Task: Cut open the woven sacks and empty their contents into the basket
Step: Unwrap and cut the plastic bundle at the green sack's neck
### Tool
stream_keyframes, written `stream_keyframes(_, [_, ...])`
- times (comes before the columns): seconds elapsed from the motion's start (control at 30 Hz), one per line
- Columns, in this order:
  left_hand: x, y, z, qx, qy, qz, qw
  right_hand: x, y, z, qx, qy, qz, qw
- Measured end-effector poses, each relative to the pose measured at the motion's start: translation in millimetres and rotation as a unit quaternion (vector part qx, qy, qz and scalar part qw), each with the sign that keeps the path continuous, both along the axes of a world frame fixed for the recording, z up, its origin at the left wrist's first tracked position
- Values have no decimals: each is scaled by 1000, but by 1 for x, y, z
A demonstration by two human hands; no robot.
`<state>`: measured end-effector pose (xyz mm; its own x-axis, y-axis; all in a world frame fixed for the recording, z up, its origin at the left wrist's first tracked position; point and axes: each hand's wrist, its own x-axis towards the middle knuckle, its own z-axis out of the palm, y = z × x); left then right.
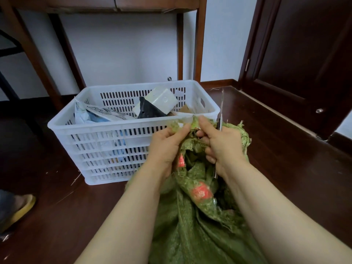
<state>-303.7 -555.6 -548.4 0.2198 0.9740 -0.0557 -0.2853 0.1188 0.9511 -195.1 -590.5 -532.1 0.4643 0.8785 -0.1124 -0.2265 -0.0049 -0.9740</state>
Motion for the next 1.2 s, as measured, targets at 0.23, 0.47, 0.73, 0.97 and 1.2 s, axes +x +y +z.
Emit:
stream_keyframes(0.23, [9,5,-14,-25,84,161,983,-25,6,-17,41,-145,-10,989])
stream_keyframes(0.47, [1,5,-13,-223,-95,161,957,-45,-5,-27,34,-298,17,954])
stream_keyframes(0.73, [-10,7,-22,-241,-68,244,937,-55,-18,-36,7,-400,75,913])
stream_keyframes(0.97, [-29,14,-39,-286,-64,254,922,-67,-32,-30,15,-409,117,905])
stream_keyframes(1.2, [-27,23,-26,-229,-142,122,955,-22,-7,10,-18,21,44,999])
